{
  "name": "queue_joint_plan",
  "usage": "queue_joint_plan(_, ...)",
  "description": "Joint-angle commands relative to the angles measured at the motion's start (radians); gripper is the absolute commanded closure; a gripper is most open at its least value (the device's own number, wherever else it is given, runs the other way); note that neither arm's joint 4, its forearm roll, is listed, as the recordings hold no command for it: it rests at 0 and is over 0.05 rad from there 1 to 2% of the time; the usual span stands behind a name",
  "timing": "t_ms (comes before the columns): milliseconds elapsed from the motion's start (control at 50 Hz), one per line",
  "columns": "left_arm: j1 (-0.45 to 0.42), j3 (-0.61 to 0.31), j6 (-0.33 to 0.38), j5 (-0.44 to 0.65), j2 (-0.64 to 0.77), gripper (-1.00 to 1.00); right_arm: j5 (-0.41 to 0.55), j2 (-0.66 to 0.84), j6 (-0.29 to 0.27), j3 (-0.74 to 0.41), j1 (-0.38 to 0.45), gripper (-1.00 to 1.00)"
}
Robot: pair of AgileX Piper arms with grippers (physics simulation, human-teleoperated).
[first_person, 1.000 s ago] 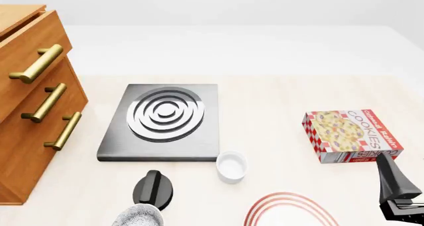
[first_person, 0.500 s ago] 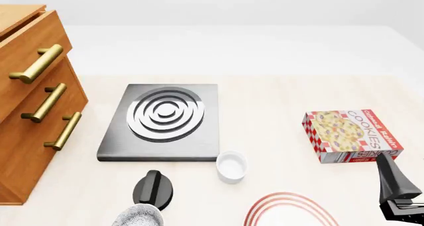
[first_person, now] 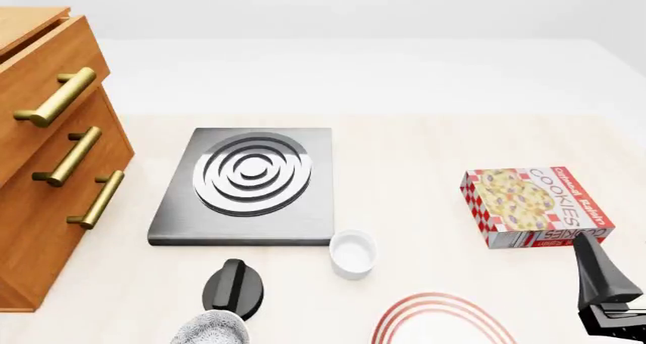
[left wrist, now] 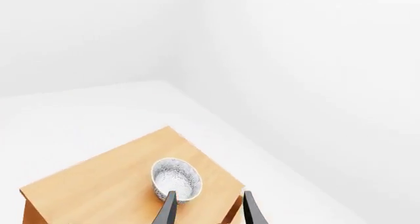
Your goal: Pick the akita bowl on the wooden cabinet and place it on the plate.
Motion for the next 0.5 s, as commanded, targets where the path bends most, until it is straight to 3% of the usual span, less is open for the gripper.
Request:
queue_joint_plan(20,0.064,-0.004,-0.023,-0.01,0.031,-1.0,0.0,0.0,0.0,0.0,0.0,-1.0)
queue_joint_plan(100,0.109,0.001,-0.047,-0.009,0.06,-1.0,0.0,0.0,0.0,0.0,0.0,-1.0)
queue_joint_plan(120,0.184,-0.003,-0.063,-0.024,0.122,-1.0,0.0,0.0,0.0,0.0,0.0,-1.0)
queue_joint_plan(500,0.187,0.013,-0.054,-0.046,0.162,-1.0,0.0,0.0,0.0,0.0,0.0,-1.0)
